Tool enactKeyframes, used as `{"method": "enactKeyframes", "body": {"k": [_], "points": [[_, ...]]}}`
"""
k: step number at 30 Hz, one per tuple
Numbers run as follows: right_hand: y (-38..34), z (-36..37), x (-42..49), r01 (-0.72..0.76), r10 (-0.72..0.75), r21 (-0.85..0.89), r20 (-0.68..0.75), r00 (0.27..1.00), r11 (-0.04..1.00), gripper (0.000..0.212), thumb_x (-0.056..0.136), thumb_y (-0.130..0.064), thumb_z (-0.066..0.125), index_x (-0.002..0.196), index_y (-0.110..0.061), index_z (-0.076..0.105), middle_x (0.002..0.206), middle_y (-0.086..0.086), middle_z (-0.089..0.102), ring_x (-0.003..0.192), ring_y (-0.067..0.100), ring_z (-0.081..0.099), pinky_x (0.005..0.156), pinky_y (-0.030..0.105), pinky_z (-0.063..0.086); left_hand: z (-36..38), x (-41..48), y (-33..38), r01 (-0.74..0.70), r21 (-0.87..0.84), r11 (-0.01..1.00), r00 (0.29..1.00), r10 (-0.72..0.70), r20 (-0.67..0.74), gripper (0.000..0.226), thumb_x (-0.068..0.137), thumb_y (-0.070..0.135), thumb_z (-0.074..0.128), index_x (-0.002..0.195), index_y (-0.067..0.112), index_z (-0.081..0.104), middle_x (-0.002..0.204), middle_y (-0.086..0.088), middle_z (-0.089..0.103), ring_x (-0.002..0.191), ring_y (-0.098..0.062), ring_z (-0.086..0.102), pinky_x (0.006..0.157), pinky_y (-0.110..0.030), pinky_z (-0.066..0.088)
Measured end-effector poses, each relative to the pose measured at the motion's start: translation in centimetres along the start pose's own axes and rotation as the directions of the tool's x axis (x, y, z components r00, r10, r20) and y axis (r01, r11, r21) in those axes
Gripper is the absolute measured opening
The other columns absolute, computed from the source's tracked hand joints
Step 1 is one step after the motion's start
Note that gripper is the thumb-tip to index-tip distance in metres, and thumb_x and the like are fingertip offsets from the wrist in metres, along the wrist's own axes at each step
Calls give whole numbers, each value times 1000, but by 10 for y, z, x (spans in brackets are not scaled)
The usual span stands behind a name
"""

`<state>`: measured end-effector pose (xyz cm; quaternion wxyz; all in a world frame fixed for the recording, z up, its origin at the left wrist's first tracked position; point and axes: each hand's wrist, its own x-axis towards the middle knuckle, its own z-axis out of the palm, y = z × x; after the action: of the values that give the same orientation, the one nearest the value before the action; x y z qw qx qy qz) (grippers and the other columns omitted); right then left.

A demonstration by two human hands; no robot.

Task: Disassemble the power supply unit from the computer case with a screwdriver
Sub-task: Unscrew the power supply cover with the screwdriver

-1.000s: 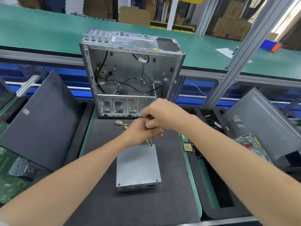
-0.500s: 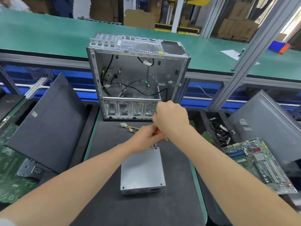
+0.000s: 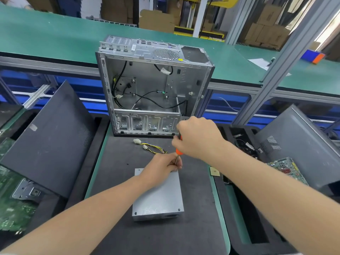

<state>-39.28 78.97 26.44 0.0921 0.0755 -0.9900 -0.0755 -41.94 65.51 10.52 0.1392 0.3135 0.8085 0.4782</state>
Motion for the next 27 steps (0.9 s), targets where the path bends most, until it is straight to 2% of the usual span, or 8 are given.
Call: {"method": "enactKeyframes", "body": {"k": [5, 9, 13, 16, 18, 21, 24, 27], "points": [[-27, 10, 6, -238, 238, 21, -18, 971, 971, 22, 90, -15, 59, 77, -16, 41, 63, 1, 33, 70, 31, 49, 58, 33, 38, 4, 0, -2, -3, 40, 999, 1000, 4, -22, 35, 85, -11, 65, 82, 23, 63, 79, 31, 67, 75, 8, 63, 73, -3, 43], [-5, 14, 7, -10, 9, 211, 7, 1000, 978, 12, 82, -20, 65, 79, -16, 53, 67, 2, 50, 73, 35, 56, 58, 34, 39, 9, -2, -7, -26, 23, 999, 997, 27, -74, 33, 87, -11, 67, 86, 21, 62, 86, 15, 71, 84, -1, 68, 81, -9, 49], [31, 4, 6, 339, -391, 466, 16, 920, 817, 17, 75, -11, 77, 80, -13, 62, 72, -1, 57, 69, 22, 52, 64, 37, 46, 10, -3, -11, -59, 22, 998, 995, 61, -81, 24, 88, -10, 67, 92, 14, 65, 92, 11, 71, 92, -13, 70, 93, -26, 54], [39, -2, 3, 355, -411, 490, 8, 912, 796, 16, 79, -14, 75, 88, -12, 62, 76, 1, 62, 71, 23, 56, 67, 35, 48, 13, -3, -12, -74, 56, 996, 992, 80, -96, 27, 87, -9, 68, 93, 17, 64, 92, 14, 71, 90, -9, 69, 92, -28, 54], [27, 0, -2, 269, -285, 319, 3, 959, 909, 23, 82, -29, 69, 94, -14, 57, 73, 2, 59, 72, 30, 56, 61, 37, 44, 14, -3, -12, -73, 57, 996, 991, 79, -106, 29, 88, -7, 69, 91, 21, 63, 89, 17, 70, 89, -6, 69, 90, -26, 54], [-2, 1, -3, -138, 137, -19, -25, 990, 990, 32, 83, -41, 60, 78, -16, 42, 63, -1, 35, 66, 34, 49, 51, 30, 26, 16, -4, -13, -64, 30, 997, 990, 67, -127, 31, 88, -7, 68, 91, 23, 63, 90, 16, 71, 91, -9, 70, 92, -27, 55], [-20, 3, 6, -359, 358, 31, 36, 933, 933, 27, 96, -41, 56, 89, -16, 56, 74, 1, 42, 86, 36, 63, 60, 33, 35, 16, -5, -12, -50, 36, 998, 990, 55, -128, 35, 88, -5, 68, 92, 30, 62, 90, 17, 70, 92, -9, 70, 89, -22, 54], [-20, 11, 13, -370, 369, 158, 36, 929, 916, 16, 93, -28, 62, 88, -16, 53, 76, 2, 48, 88, 37, 62, 64, 35, 38, 14, -5, -12, -36, 40, 999, 990, 42, -138, 48, 88, -6, 68, 85, 41, 57, 90, 21, 70, 89, -4, 70, 83, -12, 50]]}}
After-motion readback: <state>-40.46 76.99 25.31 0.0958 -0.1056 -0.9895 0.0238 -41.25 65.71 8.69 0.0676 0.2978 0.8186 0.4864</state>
